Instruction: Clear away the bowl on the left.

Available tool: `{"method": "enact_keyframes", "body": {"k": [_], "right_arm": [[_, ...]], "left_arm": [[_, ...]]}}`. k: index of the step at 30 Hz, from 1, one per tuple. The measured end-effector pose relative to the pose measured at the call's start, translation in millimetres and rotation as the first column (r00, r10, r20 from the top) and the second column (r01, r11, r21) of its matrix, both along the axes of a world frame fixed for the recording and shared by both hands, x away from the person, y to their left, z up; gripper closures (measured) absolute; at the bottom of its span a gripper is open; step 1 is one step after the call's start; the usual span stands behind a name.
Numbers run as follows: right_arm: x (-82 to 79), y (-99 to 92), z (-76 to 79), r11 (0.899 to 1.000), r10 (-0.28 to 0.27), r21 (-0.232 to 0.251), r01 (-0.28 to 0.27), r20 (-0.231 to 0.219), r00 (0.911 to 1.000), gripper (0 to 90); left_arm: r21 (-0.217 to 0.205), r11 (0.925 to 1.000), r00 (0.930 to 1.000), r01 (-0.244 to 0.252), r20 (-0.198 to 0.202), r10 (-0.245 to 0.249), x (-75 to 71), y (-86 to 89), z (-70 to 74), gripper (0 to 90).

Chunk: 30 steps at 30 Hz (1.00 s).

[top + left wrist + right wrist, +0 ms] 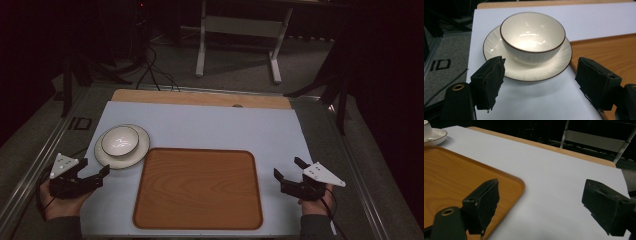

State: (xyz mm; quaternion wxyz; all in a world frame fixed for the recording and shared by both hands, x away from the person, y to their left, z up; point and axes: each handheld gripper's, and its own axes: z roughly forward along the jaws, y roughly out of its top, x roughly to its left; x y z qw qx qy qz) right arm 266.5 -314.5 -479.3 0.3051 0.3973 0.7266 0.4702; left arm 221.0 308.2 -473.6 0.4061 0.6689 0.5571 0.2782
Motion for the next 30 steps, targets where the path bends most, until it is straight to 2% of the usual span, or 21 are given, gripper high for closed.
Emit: {"method": "enact_keyframes", "body": {"k": [9,13,16,23,30], "right_arm": [[0.0,3.5,0.4,1.0,-0.001,-0.028,0.001,0.013,0.9999,13.9],[0.2,4.2,-0.4,0.999,-0.011,-0.049,0.011,0.016,0.9998,13.9],[-0.5,4.0,0.0,0.999,-0.014,-0.045,0.014,0.02,0.9997,13.7],[-0.3,6.2,-0.8,0.999,-0.01,-0.051,0.011,0.022,0.9997,13.7],[-2.2,8.6,0.6,0.998,-0.009,-0.066,0.012,0.046,0.9989,13.7]], "left_arm": [[-0.019,0.9996,0.9997,-0.019,0.014,0.019,1.9,5.7,2.8,33.5],[-0.025,0.9994,0.9995,-0.026,0.016,0.026,3.9,5.3,4.6,32.6],[-0.019,0.9996,0.9997,-0.02,0.016,0.021,5.2,3.8,6.0,32.4],[-0.033,0.9991,0.9988,-0.025,0.042,0.026,10.1,4.7,13.8,32.9],[-0.005,0.9993,0.9984,-0.036,0.043,0.037,18.0,3.8,17.9,33.4]]}}
